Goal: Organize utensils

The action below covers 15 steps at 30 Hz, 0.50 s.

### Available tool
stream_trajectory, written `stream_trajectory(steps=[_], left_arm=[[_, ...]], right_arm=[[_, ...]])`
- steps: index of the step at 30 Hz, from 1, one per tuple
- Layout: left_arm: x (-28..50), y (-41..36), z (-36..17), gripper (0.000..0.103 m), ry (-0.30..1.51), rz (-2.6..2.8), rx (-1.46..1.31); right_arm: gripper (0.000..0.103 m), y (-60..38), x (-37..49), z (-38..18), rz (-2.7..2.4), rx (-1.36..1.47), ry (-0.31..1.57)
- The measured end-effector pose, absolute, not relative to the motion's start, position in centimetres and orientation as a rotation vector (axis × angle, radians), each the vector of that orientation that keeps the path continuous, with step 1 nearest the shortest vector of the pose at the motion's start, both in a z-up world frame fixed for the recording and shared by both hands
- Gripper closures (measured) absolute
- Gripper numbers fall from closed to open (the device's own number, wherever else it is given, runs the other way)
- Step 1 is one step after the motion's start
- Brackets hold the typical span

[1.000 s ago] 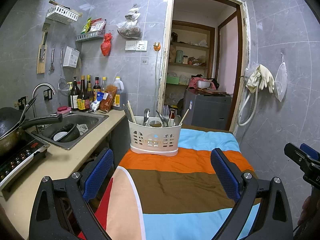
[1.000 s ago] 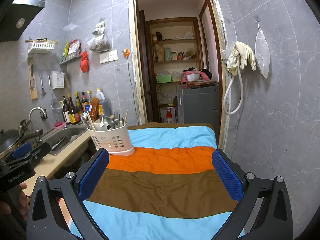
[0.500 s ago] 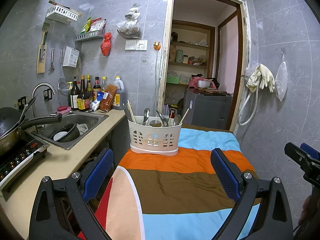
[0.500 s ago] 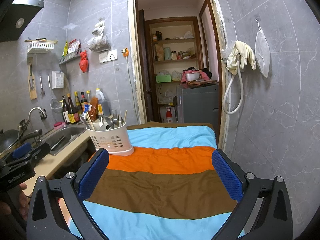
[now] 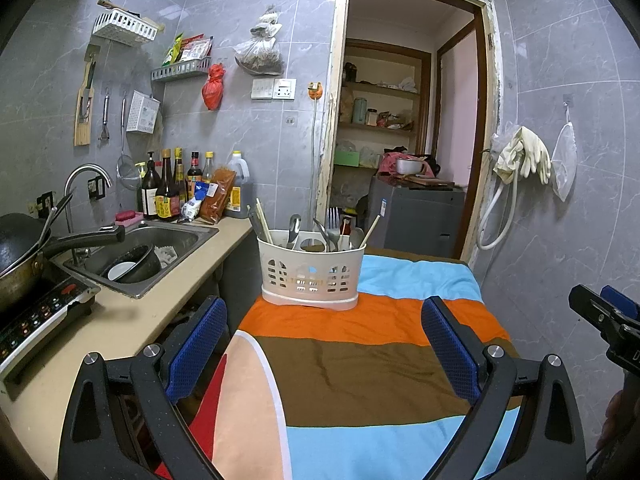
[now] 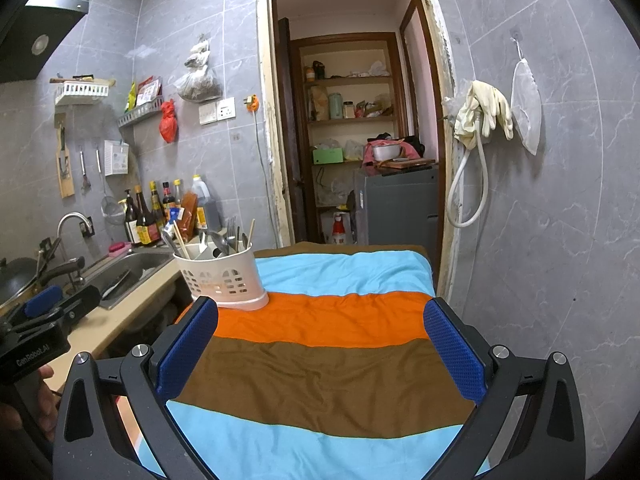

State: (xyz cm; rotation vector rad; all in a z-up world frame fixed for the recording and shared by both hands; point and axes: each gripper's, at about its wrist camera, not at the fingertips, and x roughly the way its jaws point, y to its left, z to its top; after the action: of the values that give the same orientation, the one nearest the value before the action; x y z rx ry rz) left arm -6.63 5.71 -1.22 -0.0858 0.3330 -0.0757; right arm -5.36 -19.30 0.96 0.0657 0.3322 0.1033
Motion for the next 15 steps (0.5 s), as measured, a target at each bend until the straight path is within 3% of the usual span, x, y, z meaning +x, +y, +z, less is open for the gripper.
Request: stream_trajectory(steps=[15], left_arm=[[-6.07, 6.00, -1.95, 0.008, 0.349, -0.073, -0.078]], right_arm=[[0.000, -19.22, -5.33, 1.06, 0.102, 0.065, 0.335]])
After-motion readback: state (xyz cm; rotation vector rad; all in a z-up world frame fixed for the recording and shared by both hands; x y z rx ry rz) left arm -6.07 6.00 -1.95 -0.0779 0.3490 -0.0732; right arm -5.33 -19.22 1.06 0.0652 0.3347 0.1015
